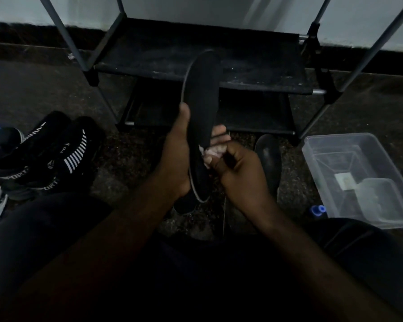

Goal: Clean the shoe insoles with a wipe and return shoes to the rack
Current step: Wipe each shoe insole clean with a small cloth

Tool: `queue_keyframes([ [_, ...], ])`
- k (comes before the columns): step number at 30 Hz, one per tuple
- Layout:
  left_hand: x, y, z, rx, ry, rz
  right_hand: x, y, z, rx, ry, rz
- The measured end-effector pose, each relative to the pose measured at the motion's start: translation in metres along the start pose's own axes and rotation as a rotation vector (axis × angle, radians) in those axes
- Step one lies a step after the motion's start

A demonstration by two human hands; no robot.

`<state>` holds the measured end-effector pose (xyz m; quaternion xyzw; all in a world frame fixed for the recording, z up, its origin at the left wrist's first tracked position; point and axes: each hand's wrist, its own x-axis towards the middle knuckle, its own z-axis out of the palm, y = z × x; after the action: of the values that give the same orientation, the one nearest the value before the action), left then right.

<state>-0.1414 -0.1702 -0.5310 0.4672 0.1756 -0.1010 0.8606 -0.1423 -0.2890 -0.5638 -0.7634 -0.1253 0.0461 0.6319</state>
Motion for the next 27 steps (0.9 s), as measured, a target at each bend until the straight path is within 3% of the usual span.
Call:
queue_keyframes([
  [5, -0.002, -0.013, 0.003, 0.064, 0.049, -0.035, -0.004, -0.002, -0.002, -0.173, 0.042, -0.121],
  [10, 0.008, 0.011, -0.01, -0.152, -0.009, 0.067, -0.015, -0.018, -0.001, -0.055, -0.28, -0.127],
  [13, 0.005, 0.008, -0.008, -0.194, -0.096, 0.025, -0.019, -0.018, 0.003, -0.196, -0.16, -0.304],
  [17, 0.002, -0.005, 0.0, -0.105, -0.179, -0.068, -0.001, -0.012, -0.003, -0.341, 0.094, -0.301],
  [19, 0.005, -0.002, -0.003, -0.126, -0.171, -0.033, 0.002, -0.012, -0.008, -0.364, 0.059, -0.252],
  [23, 0.012, 0.009, -0.016, -0.23, -0.07, 0.159, -0.014, -0.013, -0.002, -0.3, -0.234, -0.25],
  [27, 0.012, 0.006, -0.014, -0.241, -0.084, 0.165, -0.018, -0.01, 0.003, -0.274, -0.155, -0.336],
])
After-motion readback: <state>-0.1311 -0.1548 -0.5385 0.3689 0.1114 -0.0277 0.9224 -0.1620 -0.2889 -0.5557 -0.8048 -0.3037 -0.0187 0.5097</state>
